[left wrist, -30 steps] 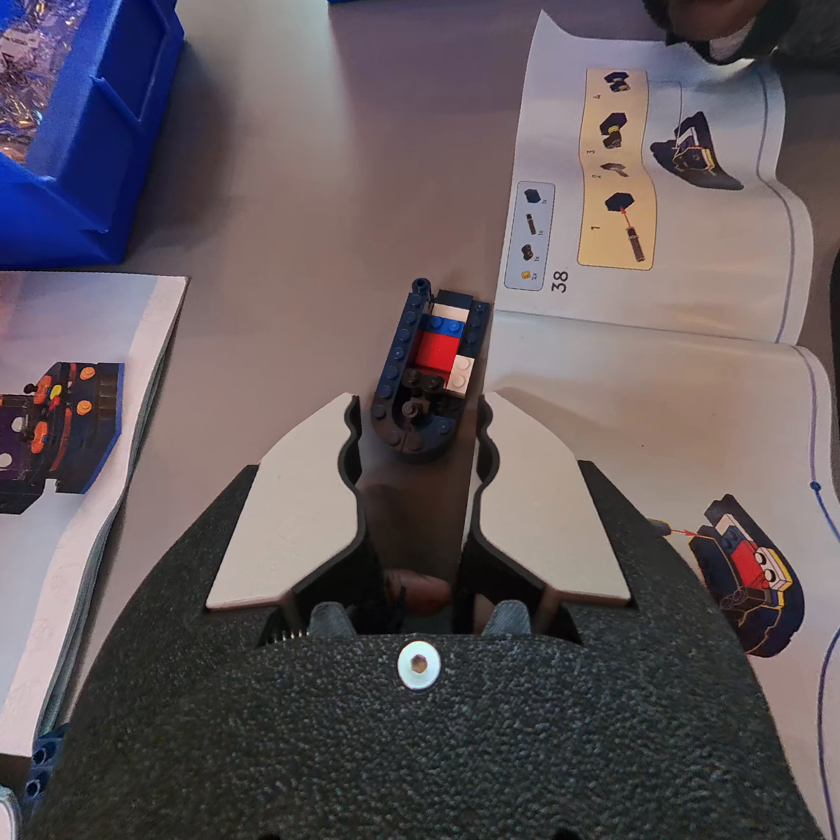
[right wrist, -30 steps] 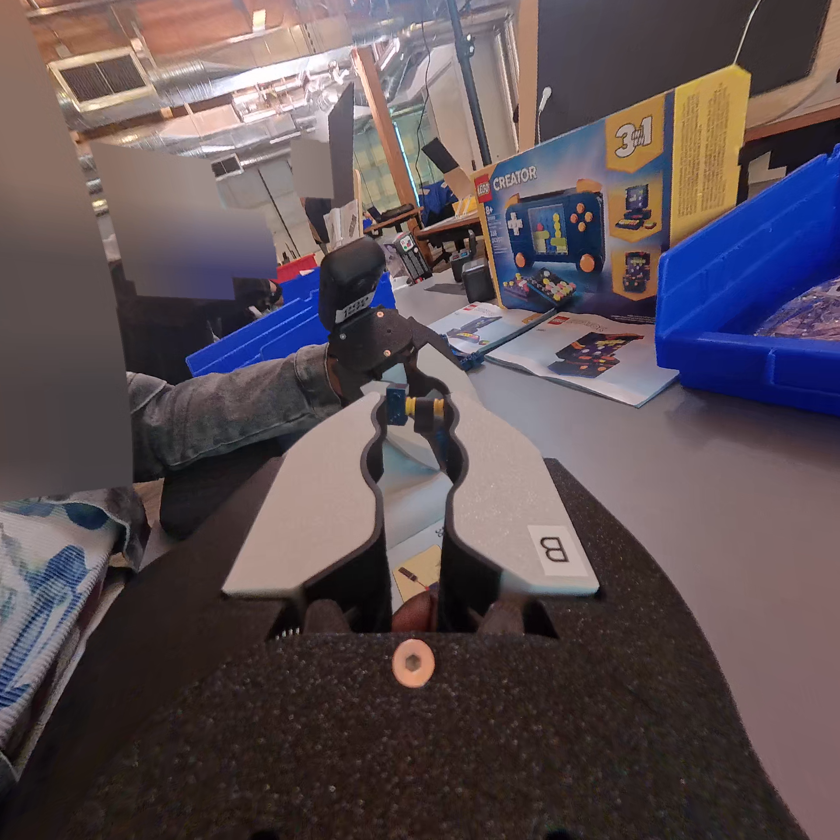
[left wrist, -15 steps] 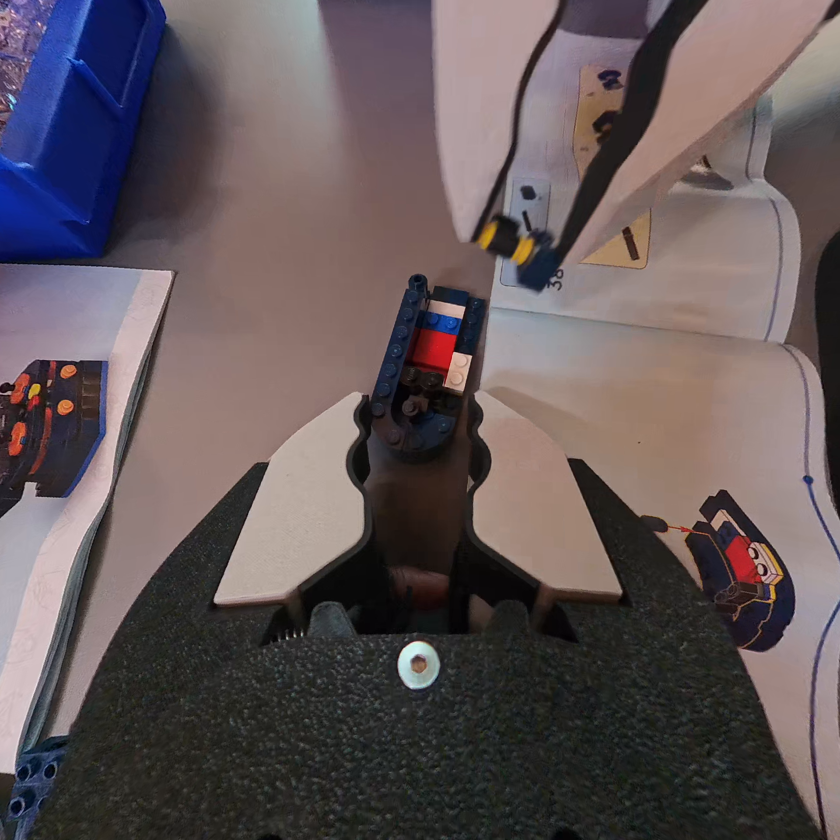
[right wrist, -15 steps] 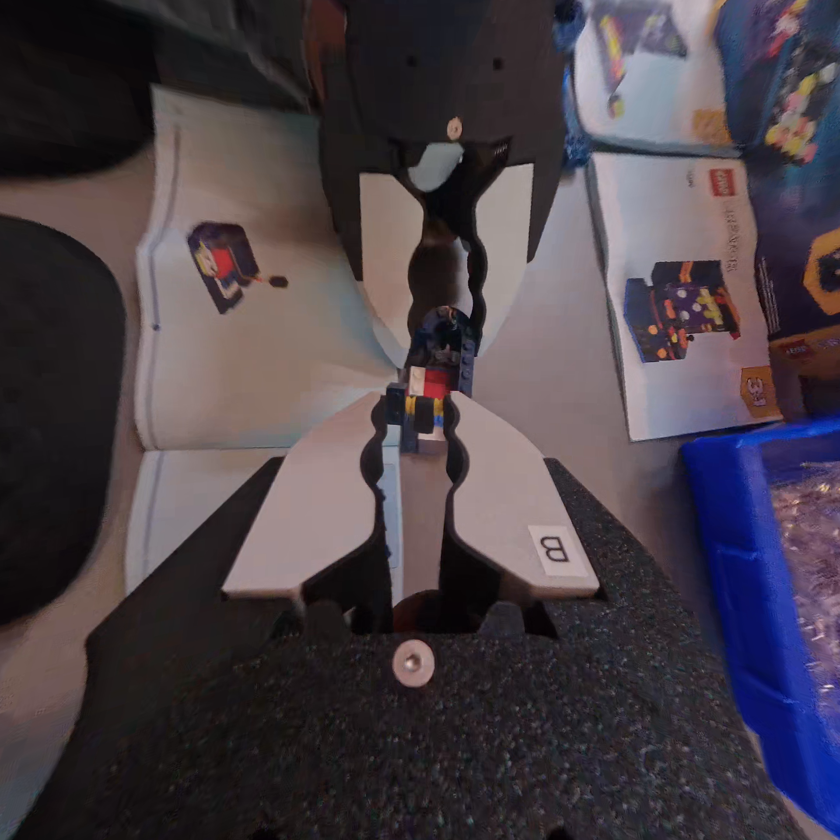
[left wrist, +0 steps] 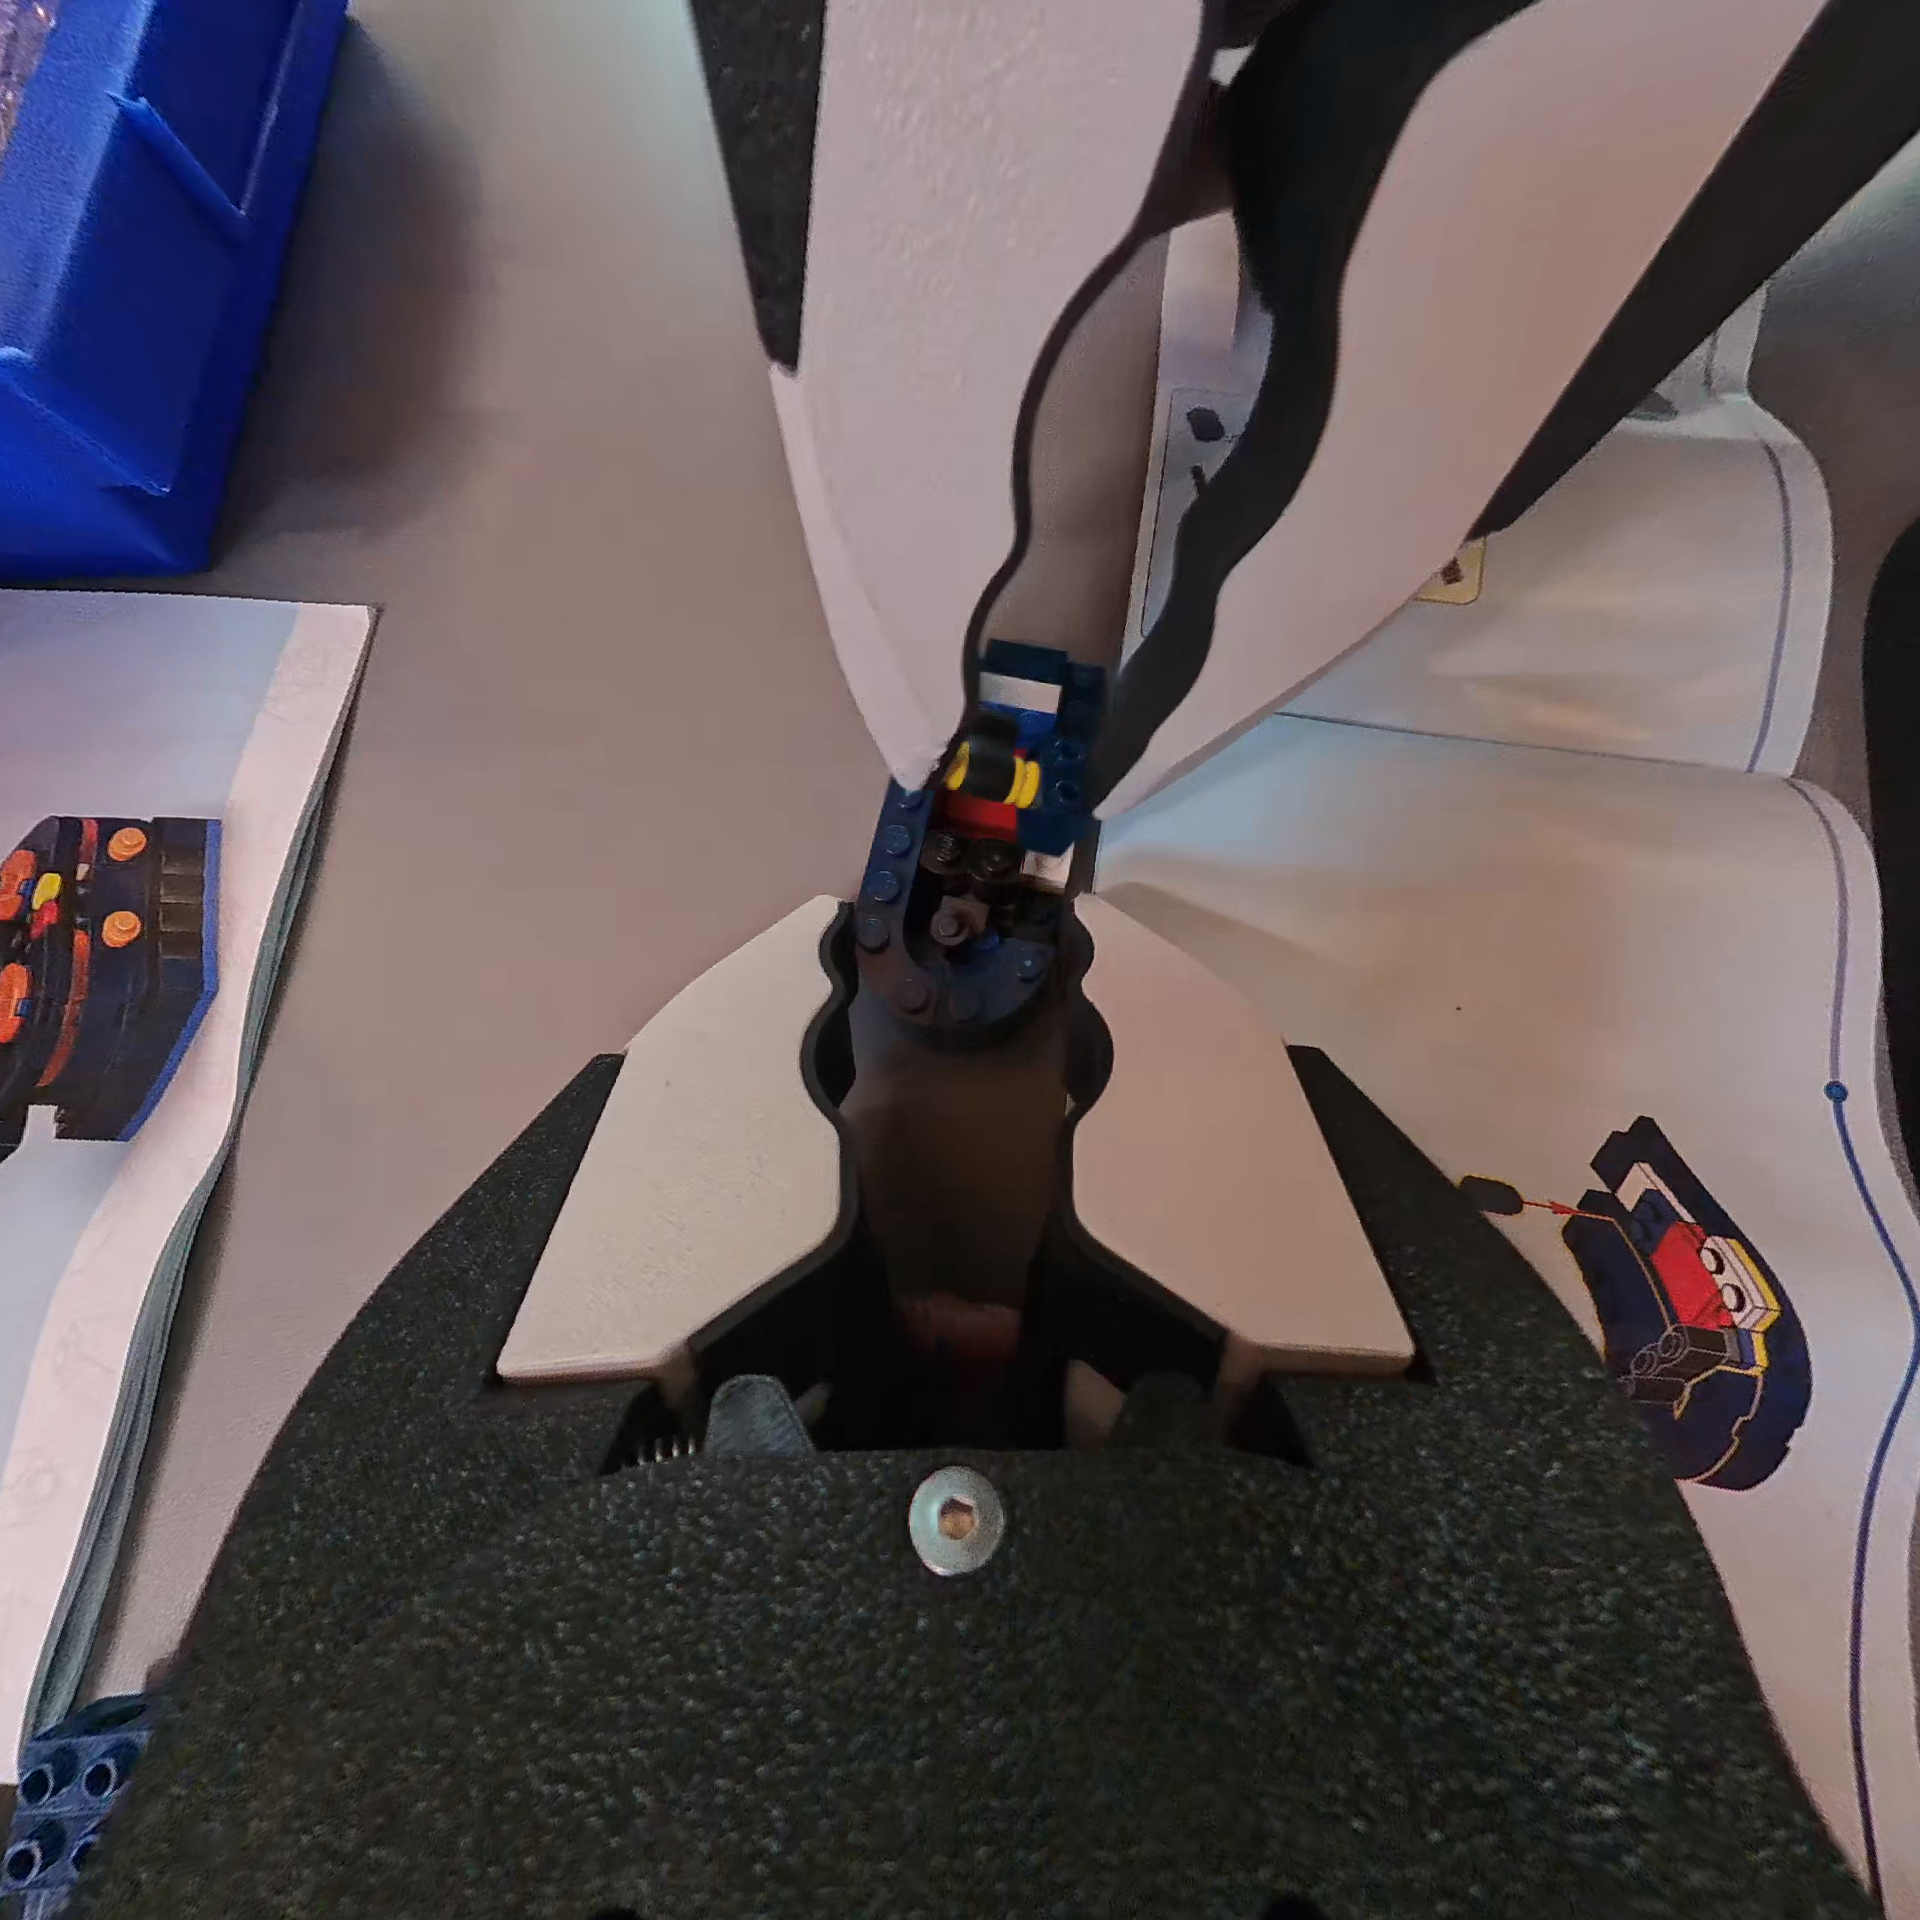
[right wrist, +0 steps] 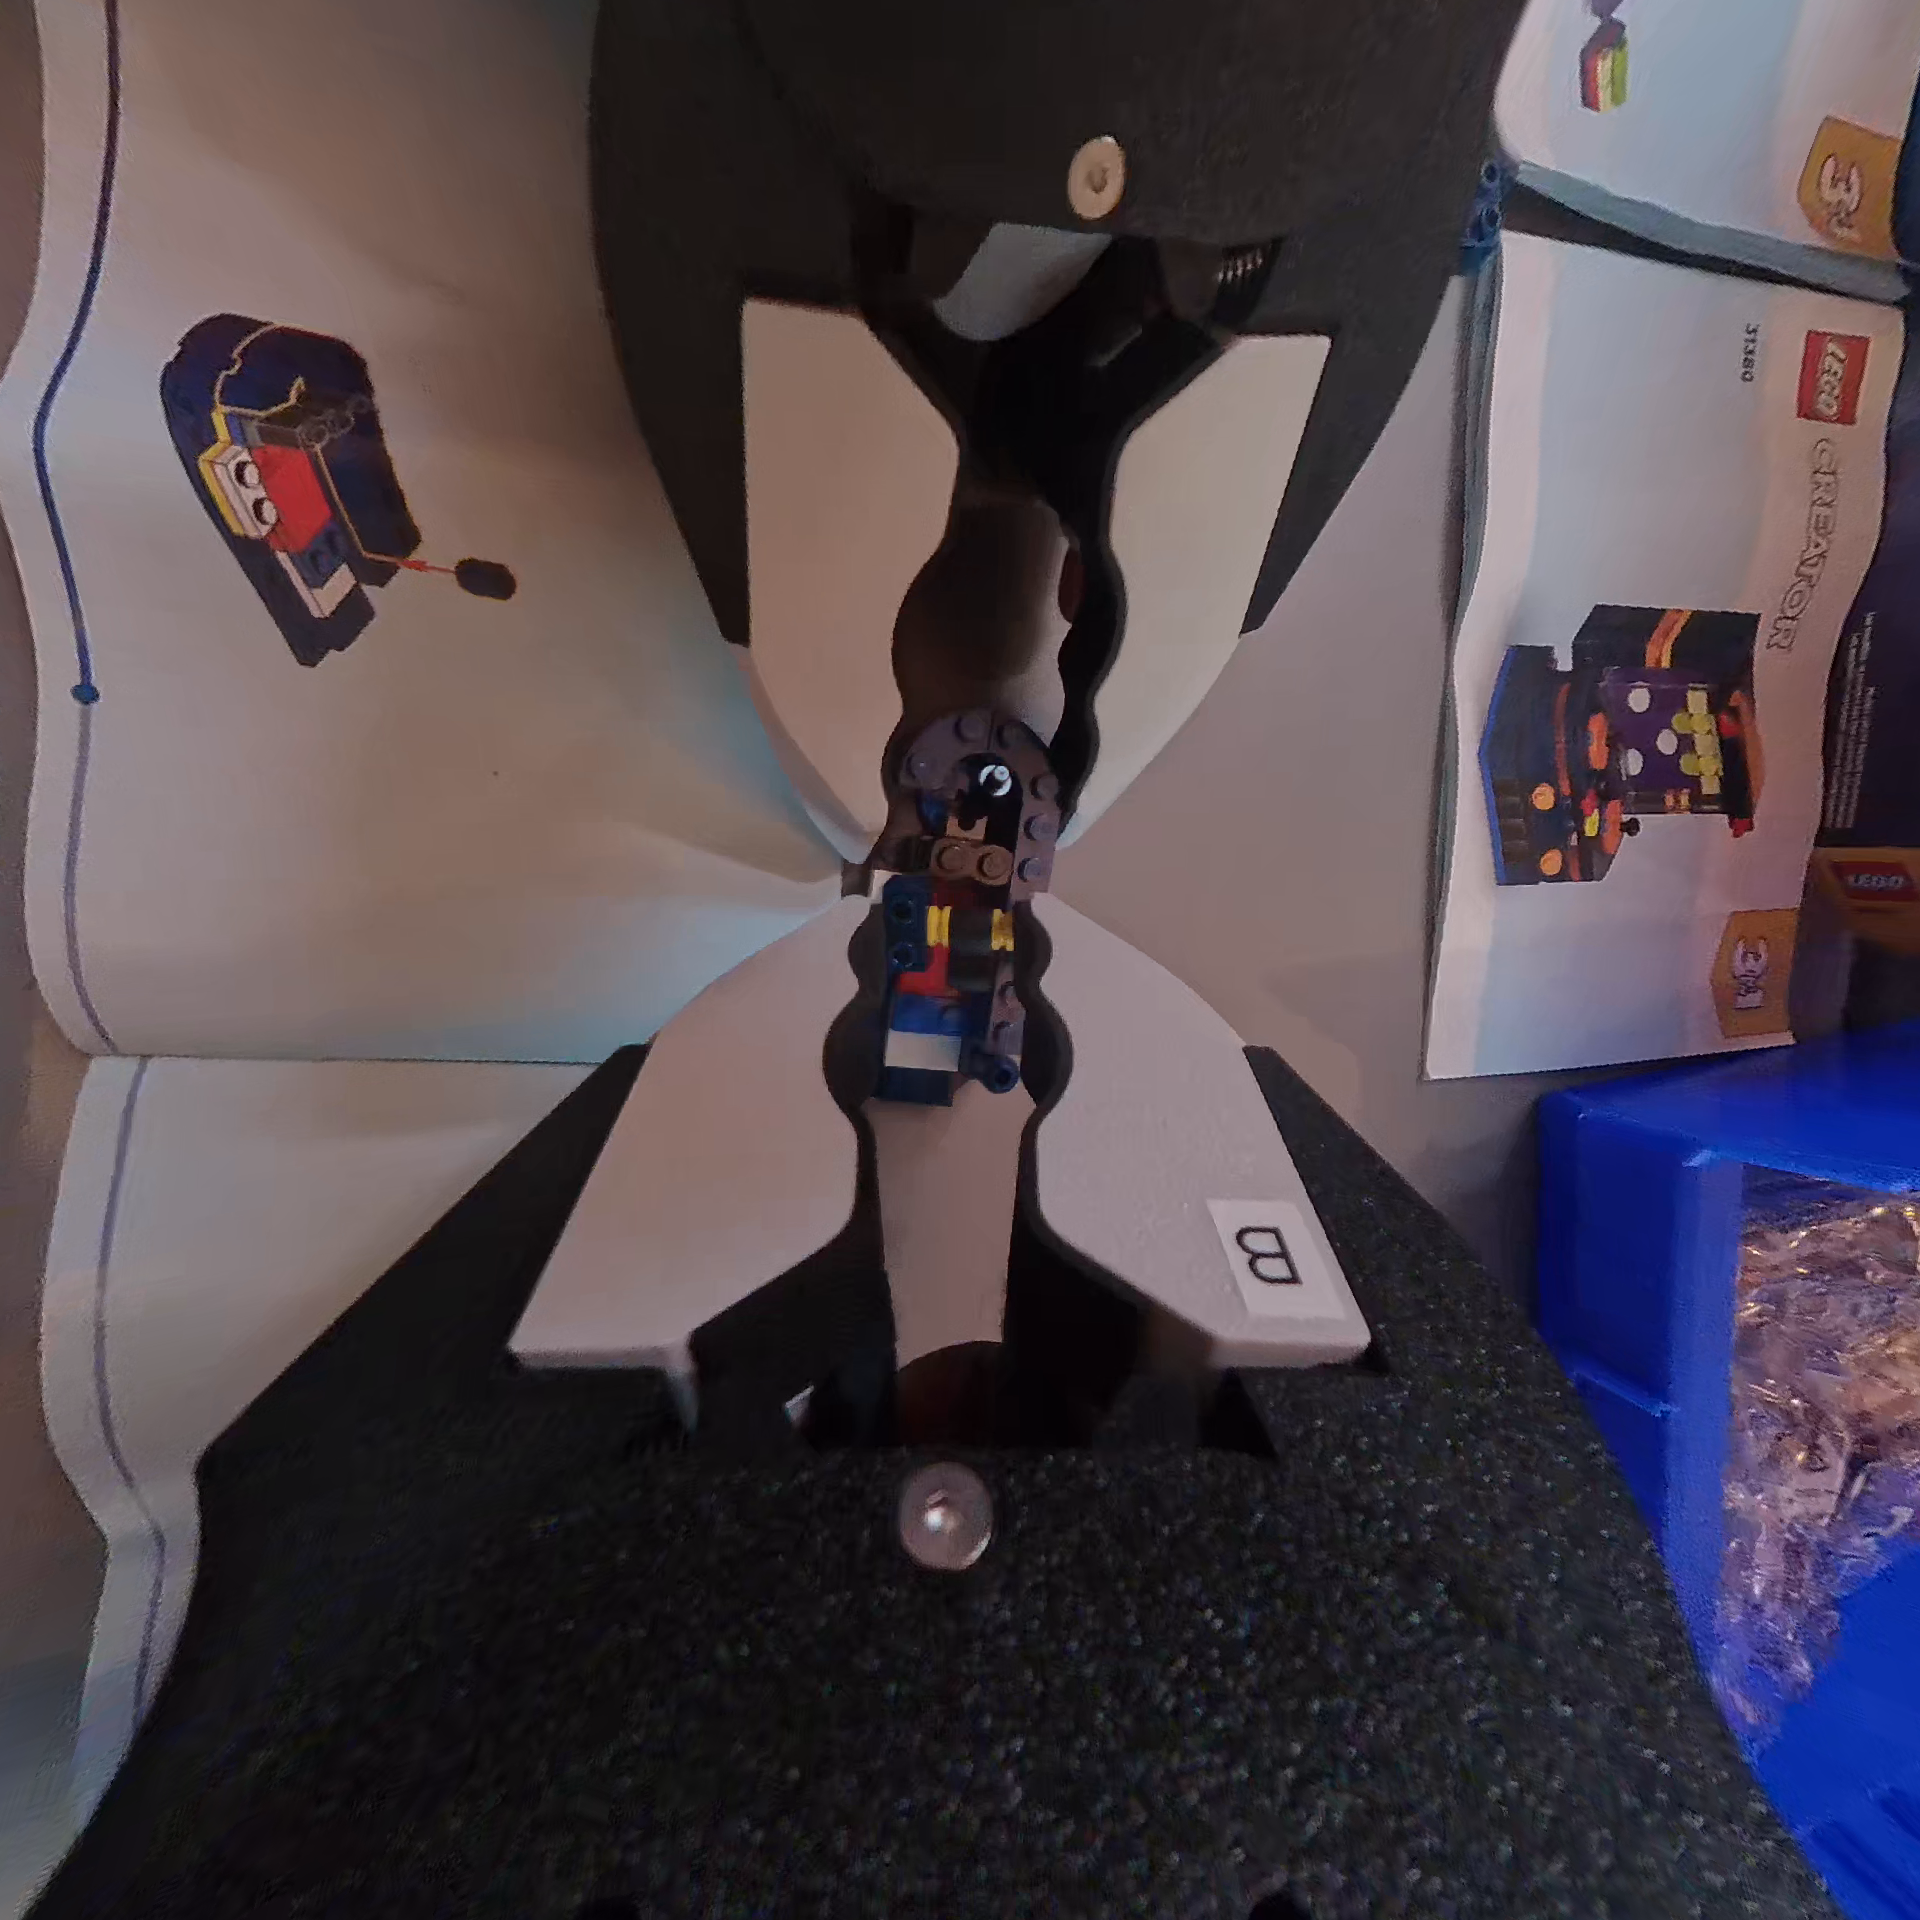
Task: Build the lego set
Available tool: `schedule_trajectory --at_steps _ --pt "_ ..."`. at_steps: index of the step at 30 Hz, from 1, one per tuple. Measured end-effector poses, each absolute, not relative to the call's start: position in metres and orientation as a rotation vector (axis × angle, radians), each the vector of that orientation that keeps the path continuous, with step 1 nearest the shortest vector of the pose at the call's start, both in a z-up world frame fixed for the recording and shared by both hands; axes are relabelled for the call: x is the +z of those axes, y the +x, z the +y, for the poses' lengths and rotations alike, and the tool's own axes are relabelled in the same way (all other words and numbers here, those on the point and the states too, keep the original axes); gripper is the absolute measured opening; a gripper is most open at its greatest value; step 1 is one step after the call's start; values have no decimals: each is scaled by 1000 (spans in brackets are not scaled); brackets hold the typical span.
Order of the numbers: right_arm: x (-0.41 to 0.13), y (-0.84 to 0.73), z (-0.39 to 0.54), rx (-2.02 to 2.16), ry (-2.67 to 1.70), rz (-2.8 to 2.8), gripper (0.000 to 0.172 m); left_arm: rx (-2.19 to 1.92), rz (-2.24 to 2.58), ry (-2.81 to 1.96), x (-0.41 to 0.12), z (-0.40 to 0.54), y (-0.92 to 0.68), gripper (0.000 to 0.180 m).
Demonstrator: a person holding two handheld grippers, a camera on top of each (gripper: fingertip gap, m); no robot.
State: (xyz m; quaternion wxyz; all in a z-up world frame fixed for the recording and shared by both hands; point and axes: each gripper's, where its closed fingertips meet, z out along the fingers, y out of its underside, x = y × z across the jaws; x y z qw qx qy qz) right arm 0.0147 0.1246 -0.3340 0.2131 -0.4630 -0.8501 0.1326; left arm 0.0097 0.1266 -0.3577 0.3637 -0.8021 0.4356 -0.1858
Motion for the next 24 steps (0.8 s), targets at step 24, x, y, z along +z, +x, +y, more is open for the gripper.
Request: schedule_trajectory --at_steps 24 --pt "-342 16 118 294 -1428 -2418 24 -504 1120 -2076 -358 126 10 36"
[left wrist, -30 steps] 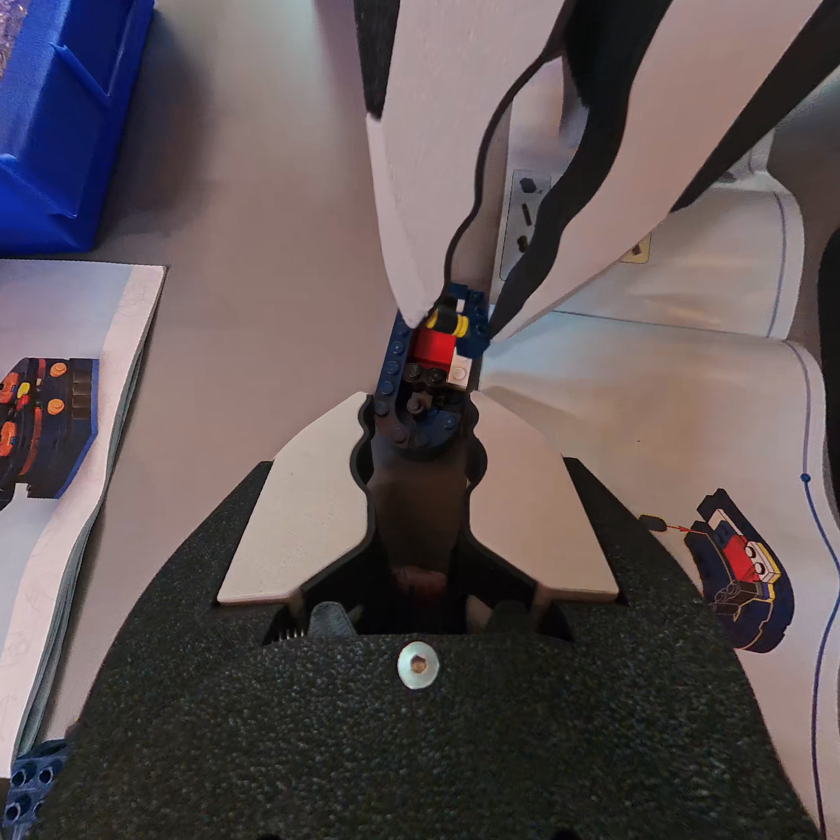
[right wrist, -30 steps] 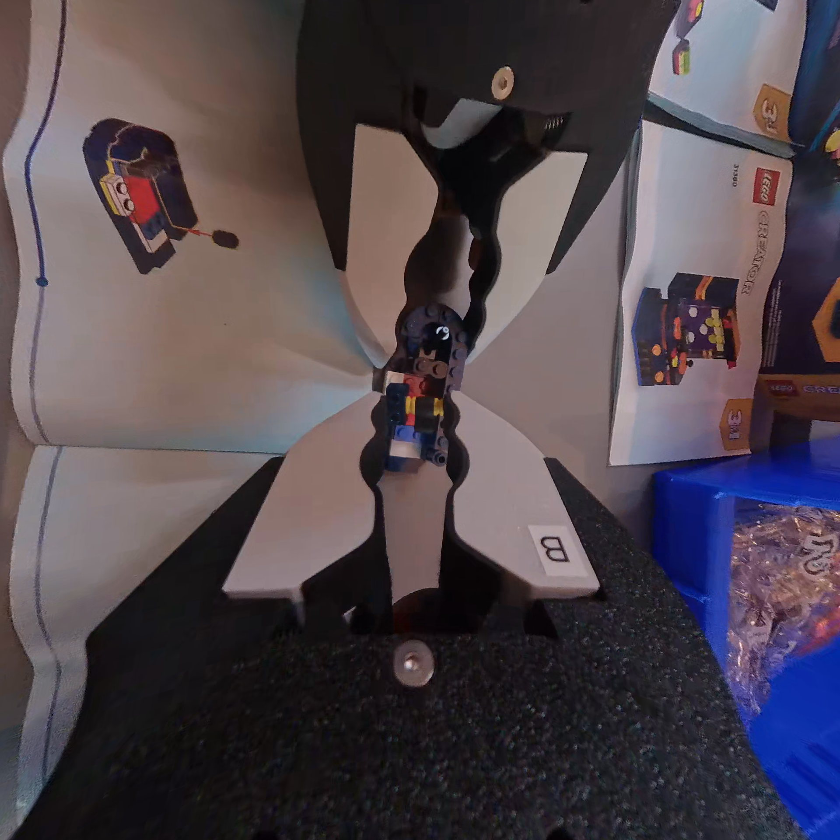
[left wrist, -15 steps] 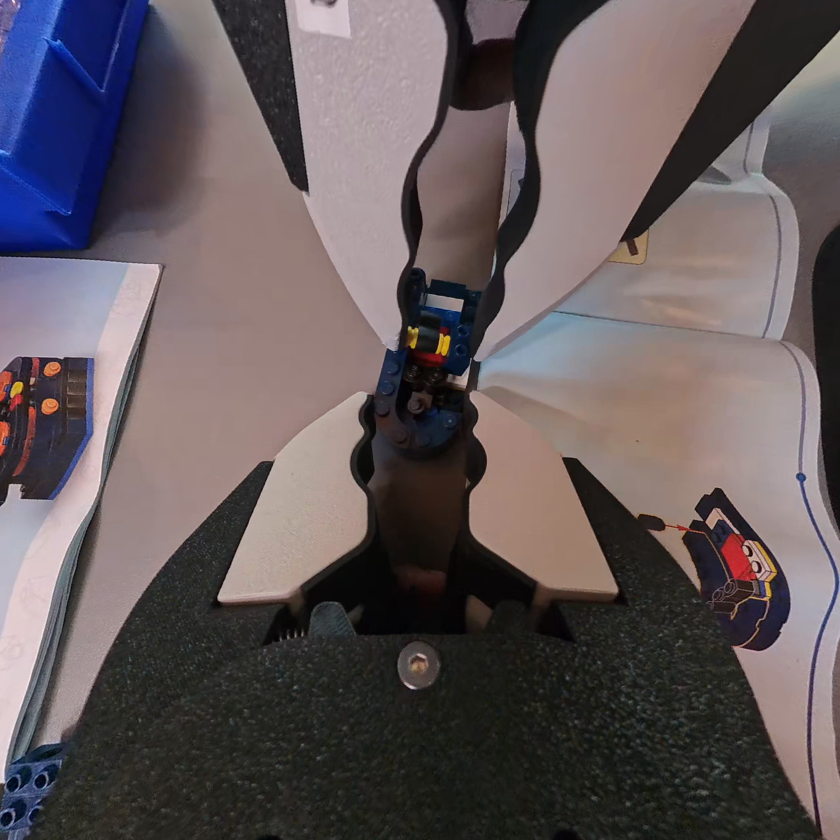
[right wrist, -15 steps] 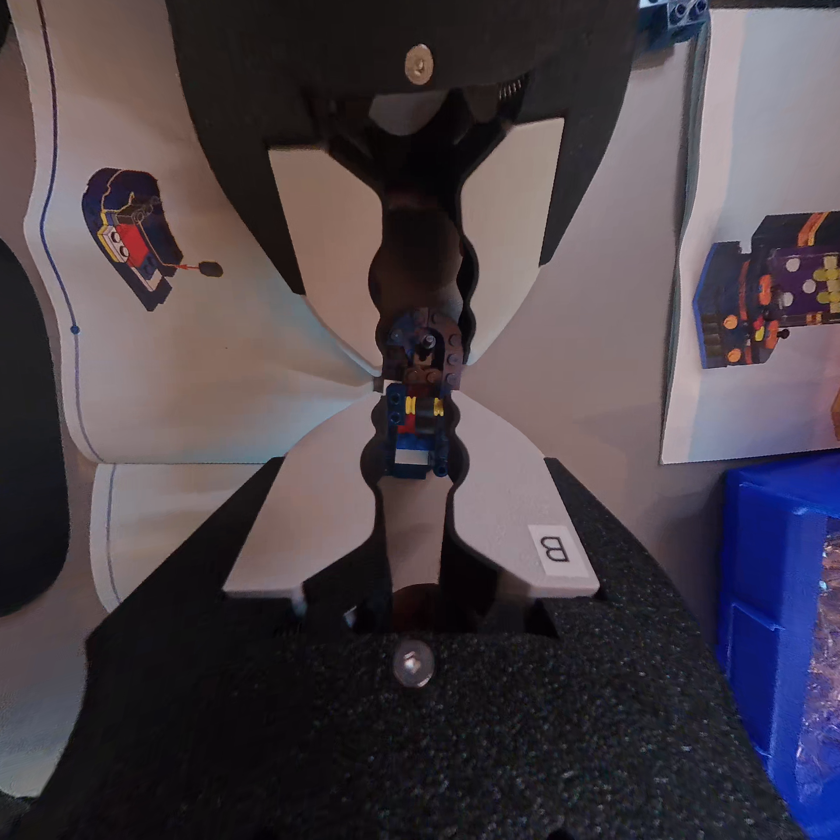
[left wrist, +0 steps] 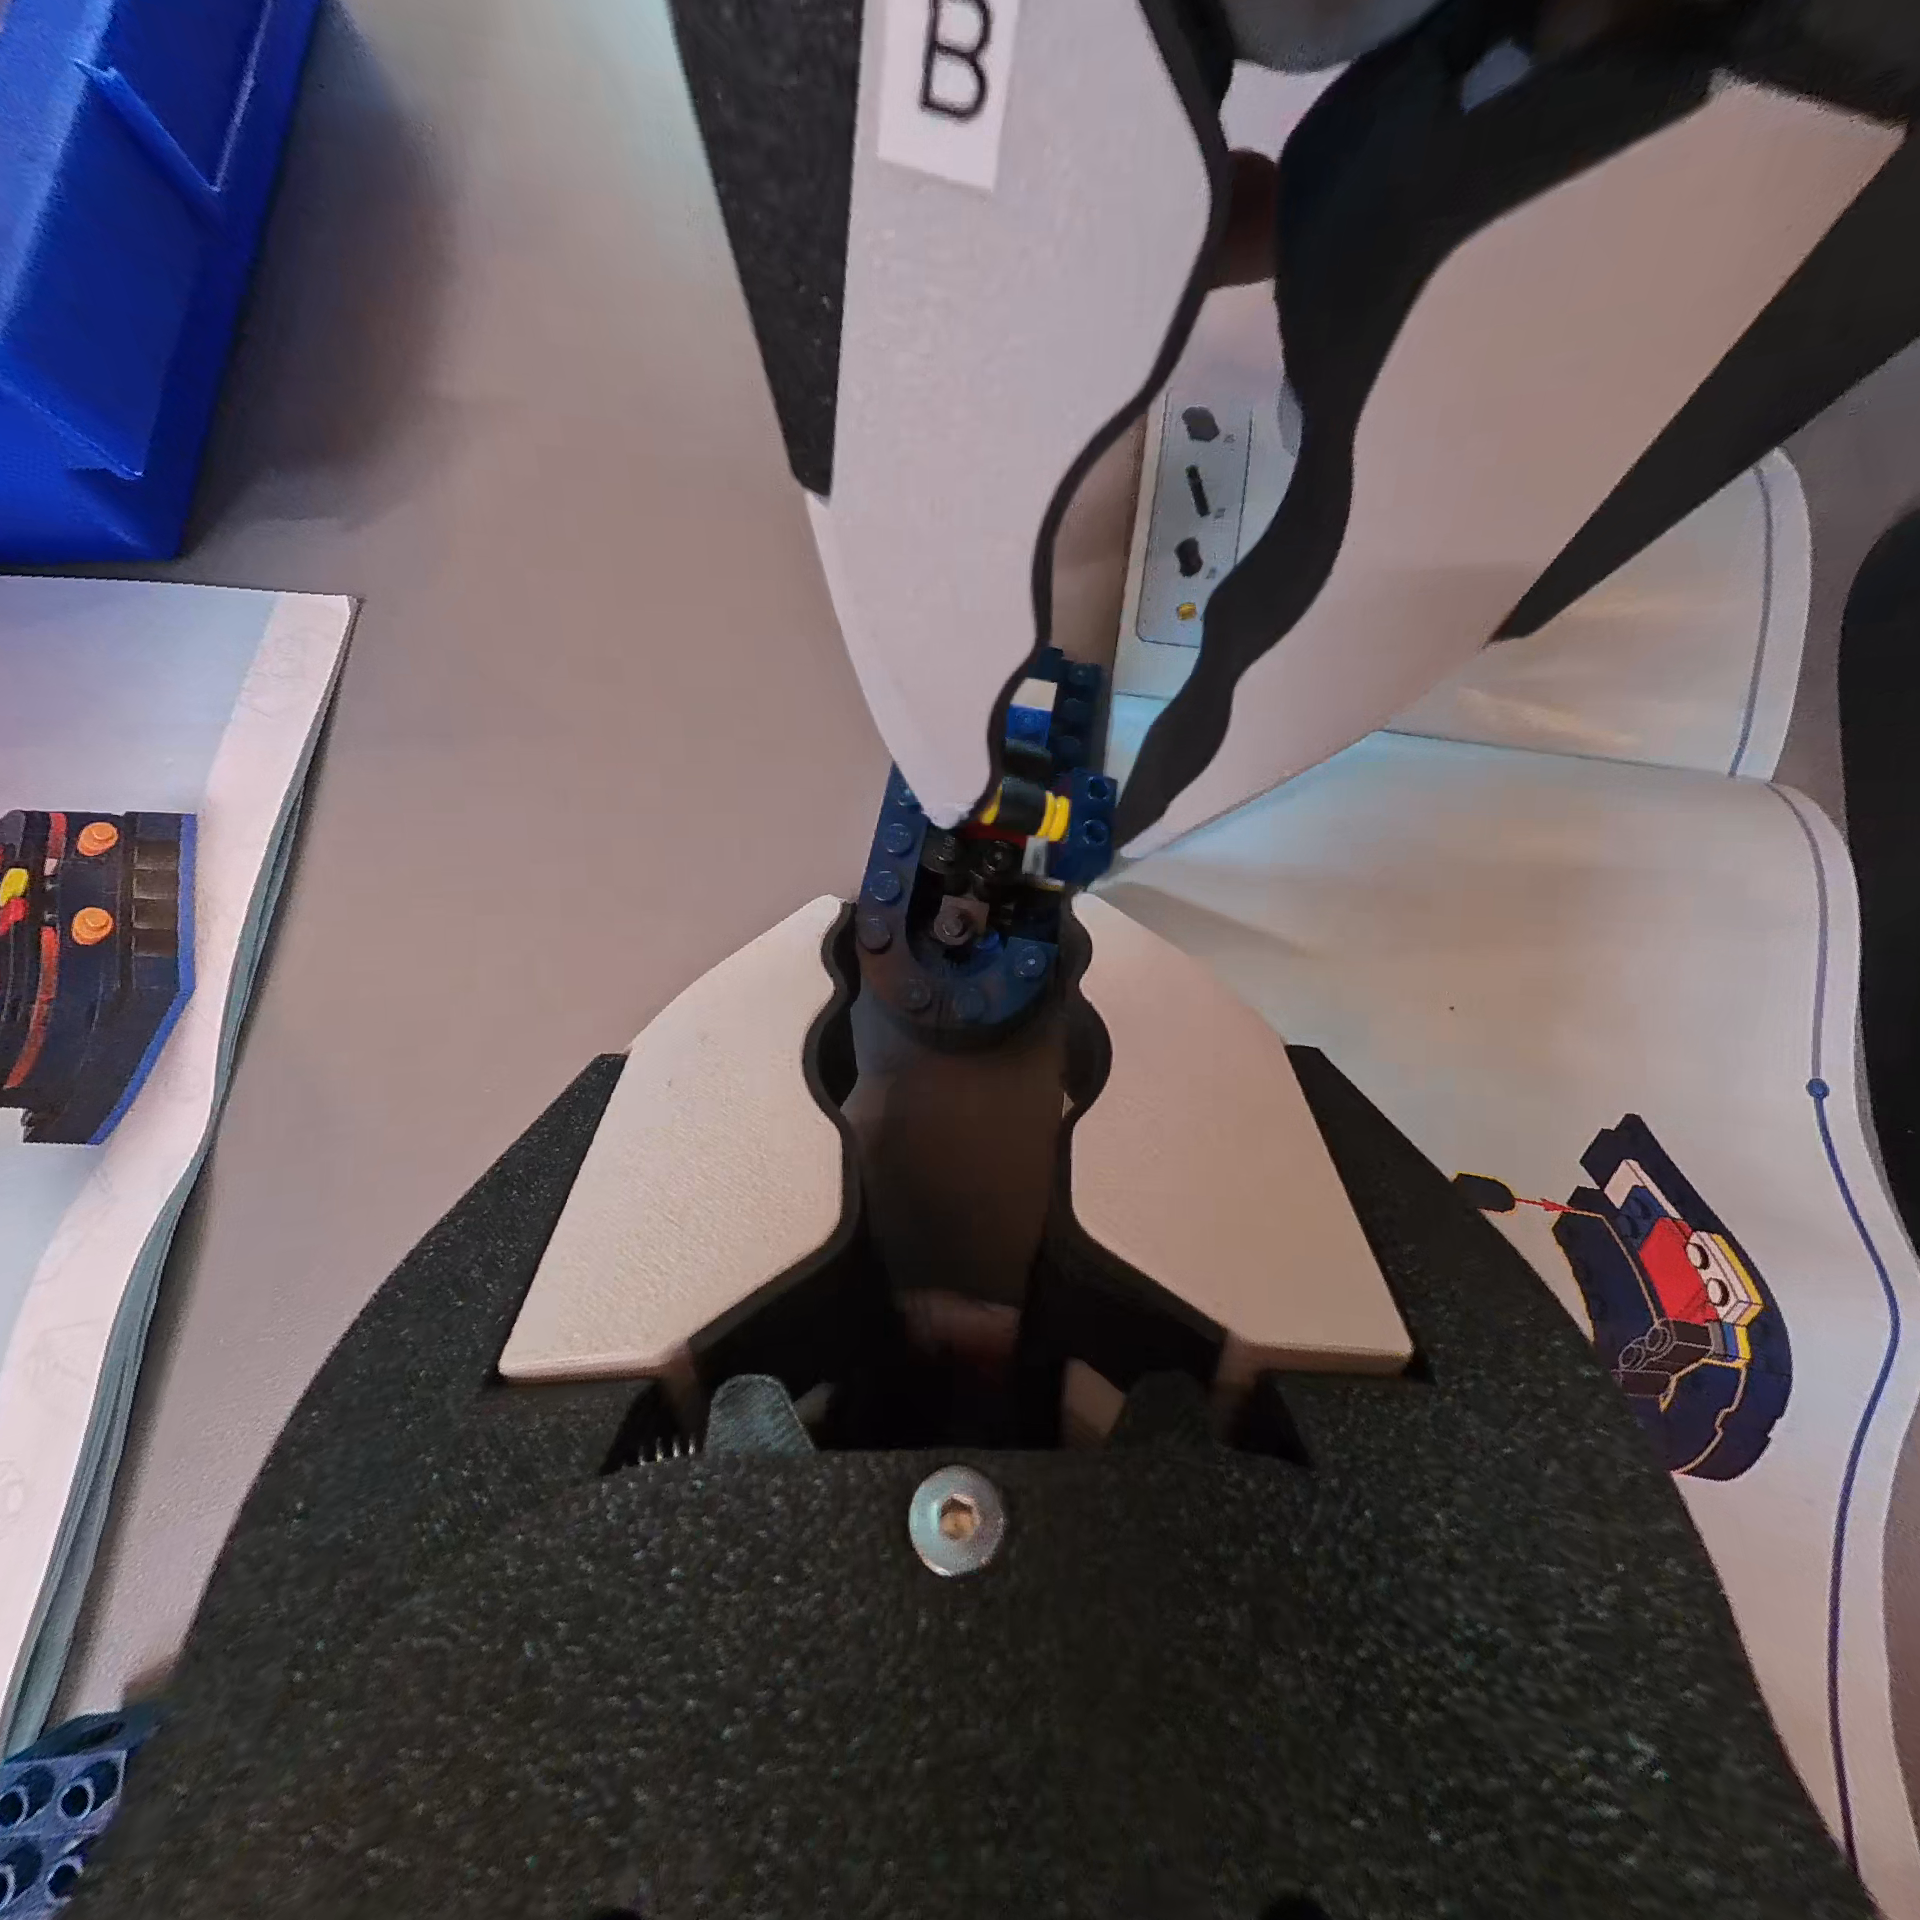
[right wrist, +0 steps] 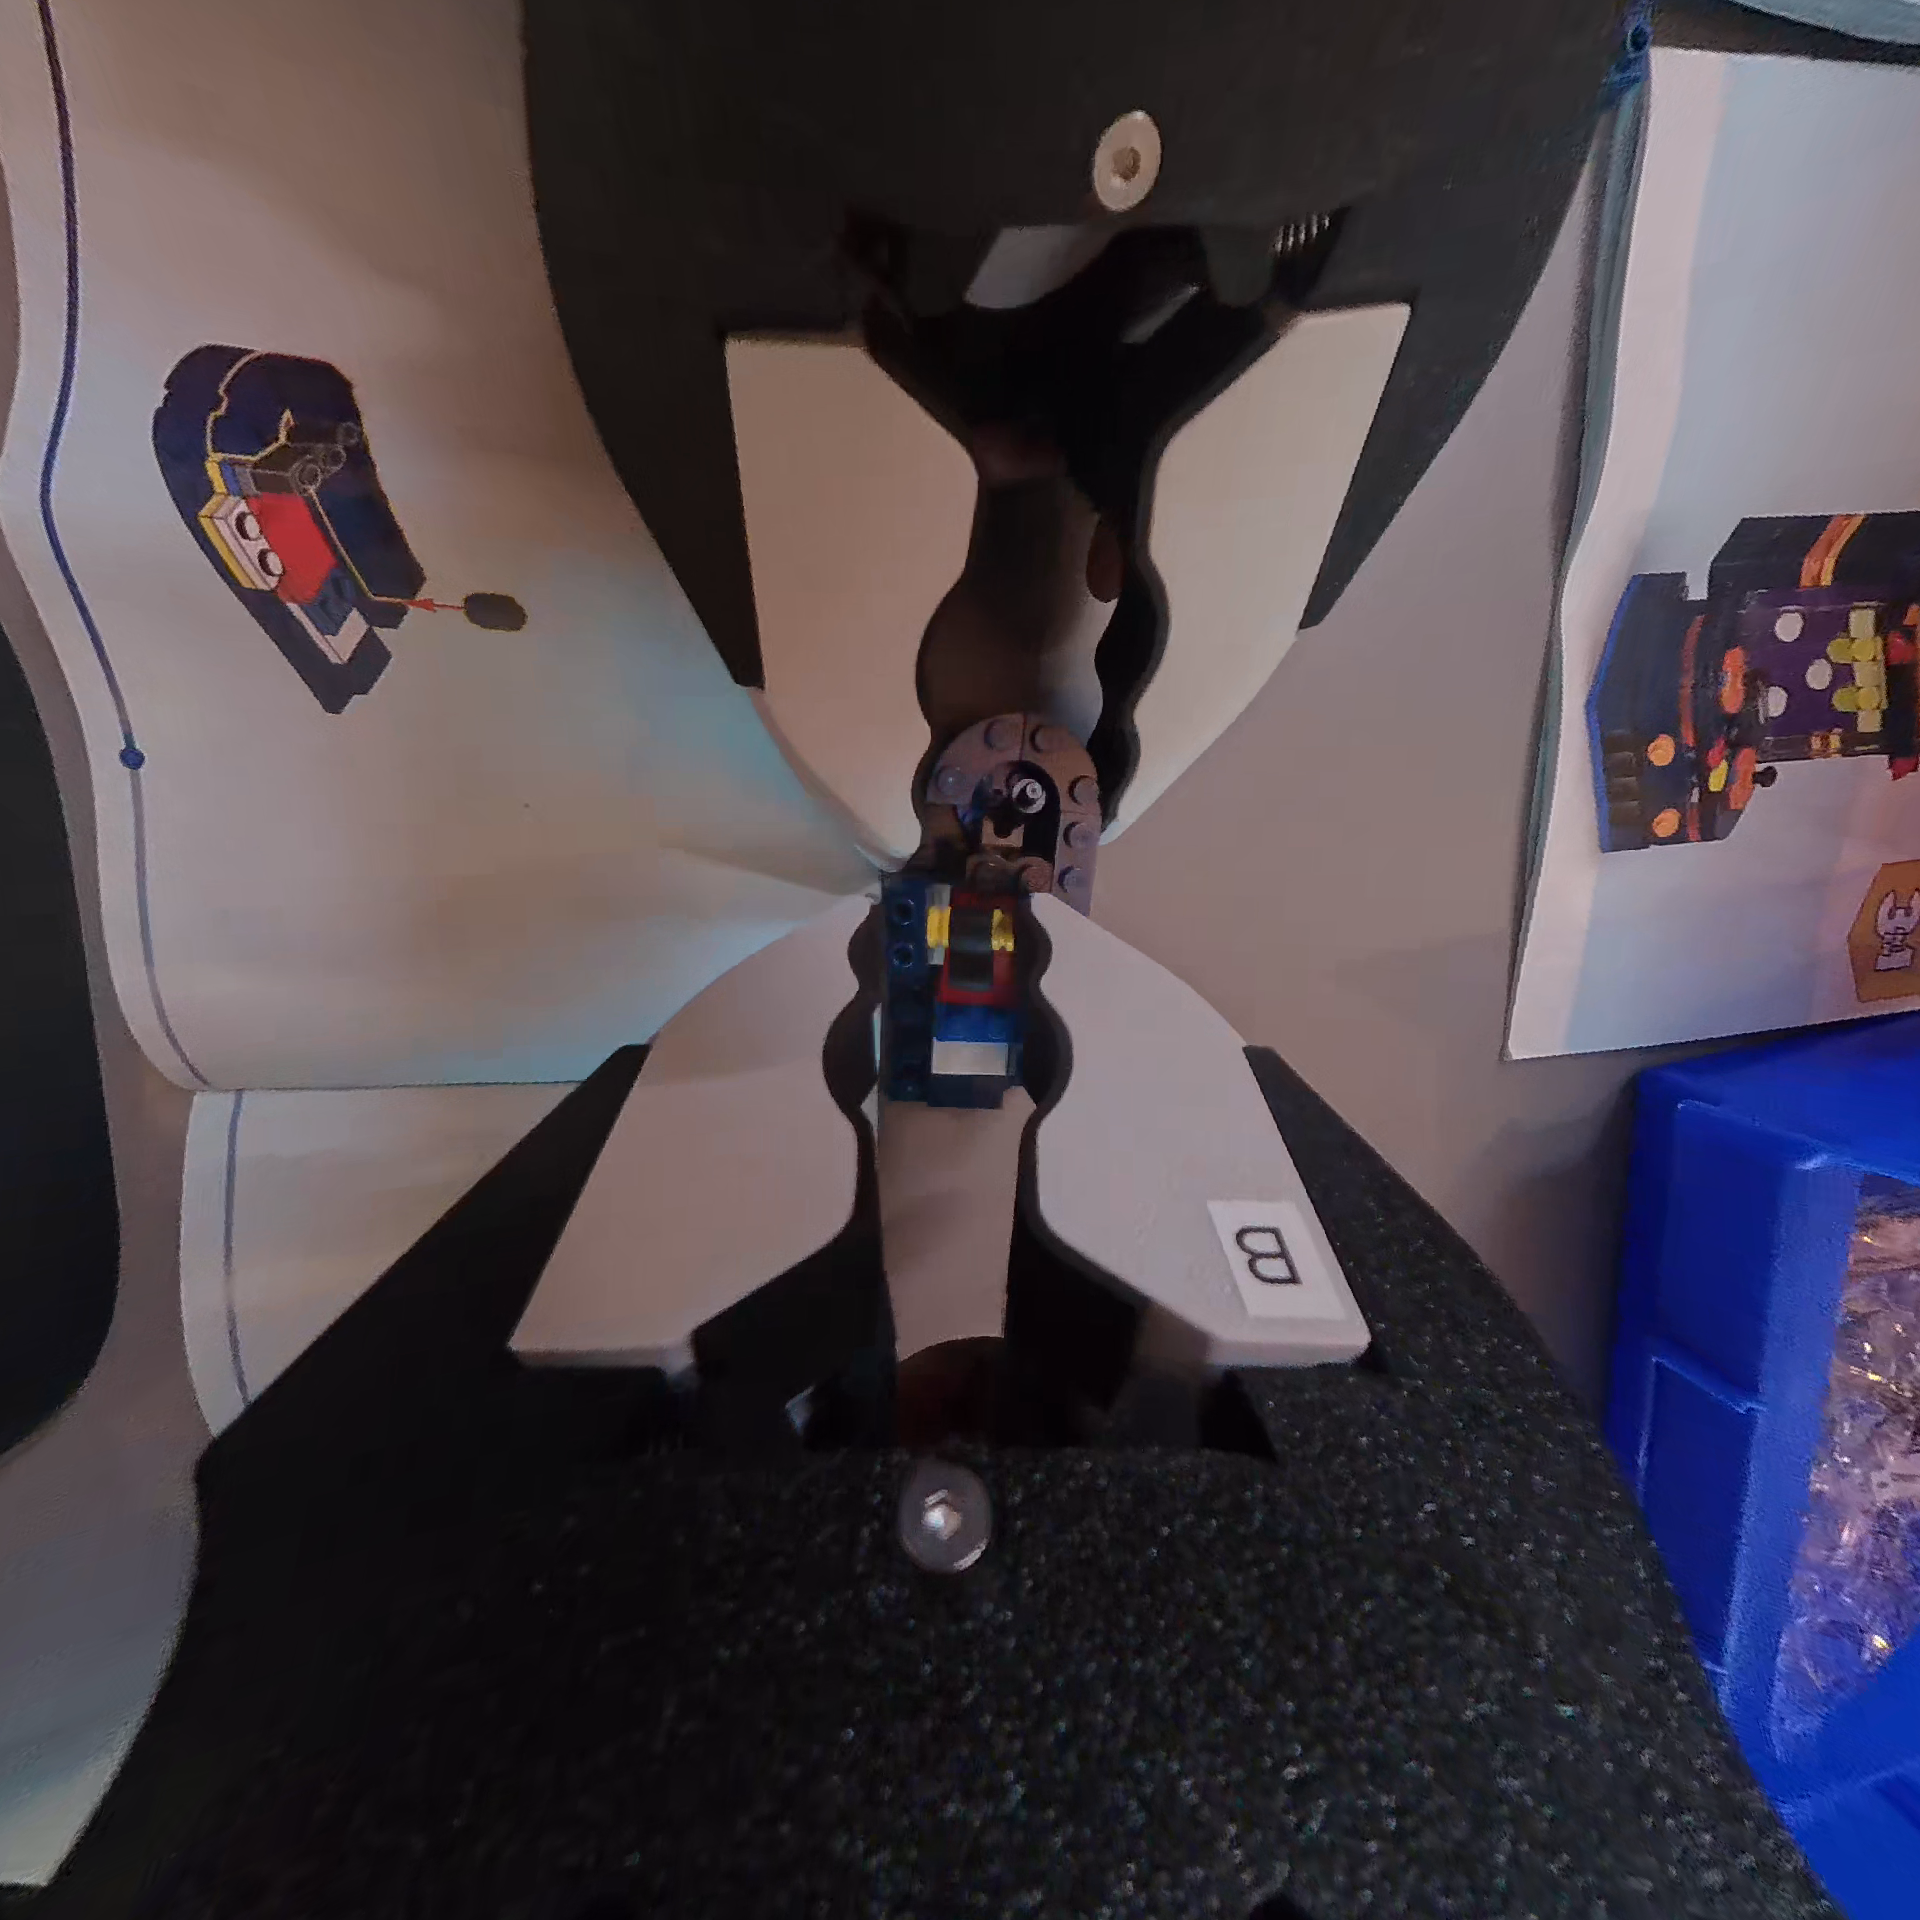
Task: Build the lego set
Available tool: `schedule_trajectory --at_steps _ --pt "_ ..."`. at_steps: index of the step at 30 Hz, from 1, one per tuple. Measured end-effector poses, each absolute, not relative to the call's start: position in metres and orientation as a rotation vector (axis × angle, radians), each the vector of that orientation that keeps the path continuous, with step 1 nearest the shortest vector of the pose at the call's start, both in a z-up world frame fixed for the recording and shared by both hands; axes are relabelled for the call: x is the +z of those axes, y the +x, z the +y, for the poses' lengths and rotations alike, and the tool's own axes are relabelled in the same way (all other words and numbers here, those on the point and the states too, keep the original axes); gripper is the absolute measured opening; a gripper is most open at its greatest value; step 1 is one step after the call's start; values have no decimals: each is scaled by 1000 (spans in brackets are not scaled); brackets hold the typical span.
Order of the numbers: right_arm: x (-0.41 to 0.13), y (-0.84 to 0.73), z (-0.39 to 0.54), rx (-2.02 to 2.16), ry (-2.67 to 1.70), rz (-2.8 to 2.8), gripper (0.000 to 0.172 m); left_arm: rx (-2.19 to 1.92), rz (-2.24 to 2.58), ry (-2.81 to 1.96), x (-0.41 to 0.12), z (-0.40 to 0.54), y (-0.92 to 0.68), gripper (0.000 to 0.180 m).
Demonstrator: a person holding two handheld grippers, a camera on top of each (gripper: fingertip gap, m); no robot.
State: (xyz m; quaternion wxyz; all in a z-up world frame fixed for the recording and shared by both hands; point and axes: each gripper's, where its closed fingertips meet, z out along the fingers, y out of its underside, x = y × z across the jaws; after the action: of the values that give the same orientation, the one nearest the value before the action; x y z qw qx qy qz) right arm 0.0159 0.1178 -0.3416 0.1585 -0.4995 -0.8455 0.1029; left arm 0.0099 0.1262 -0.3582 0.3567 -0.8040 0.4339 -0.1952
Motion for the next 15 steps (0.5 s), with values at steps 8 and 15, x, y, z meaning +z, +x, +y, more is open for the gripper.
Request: schedule_trajectory --at_steps 8,15 --pt "-340 14 119 290 -1414 -2386 23 -509 1119 -2079 -358 126 10 36" --pt "-341 15 120 202 -1383 -2368 24 -508 1118 -2079 -358 126 10 36"
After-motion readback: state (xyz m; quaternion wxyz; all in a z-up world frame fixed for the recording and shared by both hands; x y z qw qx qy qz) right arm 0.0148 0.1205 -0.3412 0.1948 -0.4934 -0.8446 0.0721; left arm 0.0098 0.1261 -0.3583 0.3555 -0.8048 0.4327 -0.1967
